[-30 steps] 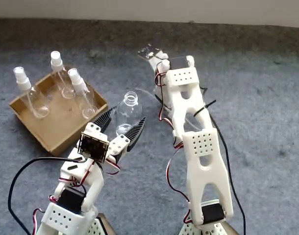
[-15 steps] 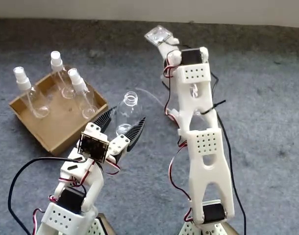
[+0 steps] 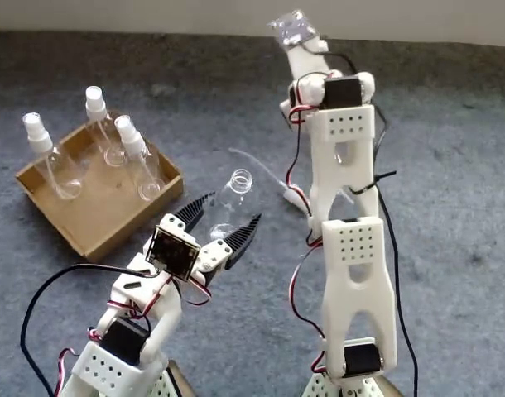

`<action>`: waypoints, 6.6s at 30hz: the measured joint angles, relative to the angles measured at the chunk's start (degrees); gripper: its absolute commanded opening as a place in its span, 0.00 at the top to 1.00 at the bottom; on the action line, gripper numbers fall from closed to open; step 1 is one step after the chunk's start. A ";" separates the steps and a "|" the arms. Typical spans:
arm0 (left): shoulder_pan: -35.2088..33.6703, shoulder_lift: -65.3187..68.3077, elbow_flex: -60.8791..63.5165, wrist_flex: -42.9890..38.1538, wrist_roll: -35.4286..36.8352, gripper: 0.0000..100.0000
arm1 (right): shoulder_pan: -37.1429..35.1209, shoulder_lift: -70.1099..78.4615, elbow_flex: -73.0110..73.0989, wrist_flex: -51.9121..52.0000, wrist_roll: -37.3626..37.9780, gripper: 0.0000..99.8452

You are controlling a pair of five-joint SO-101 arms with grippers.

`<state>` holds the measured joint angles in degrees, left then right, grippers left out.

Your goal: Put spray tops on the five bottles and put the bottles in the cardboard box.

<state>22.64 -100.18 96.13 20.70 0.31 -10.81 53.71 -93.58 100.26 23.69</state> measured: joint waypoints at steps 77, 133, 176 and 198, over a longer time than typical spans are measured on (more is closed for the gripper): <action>18.02 -0.09 0.00 -1.32 7.91 0.81 | -11.87 -100.31 64.88 0.09 -21.98 0.98; 24.26 -0.18 0.00 1.76 7.91 0.81 | -6.42 -137.93 127.30 -52.04 -29.71 0.98; 19.34 -0.18 0.00 0.35 7.91 0.81 | -20.57 -137.93 133.89 -34.90 -26.29 0.98; 18.99 -0.18 0.00 0.35 7.91 0.81 | -20.92 -138.02 133.89 -22.07 -23.21 0.81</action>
<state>41.63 -100.35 96.13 21.05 8.22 -31.74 -84.31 40.31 78.20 0.48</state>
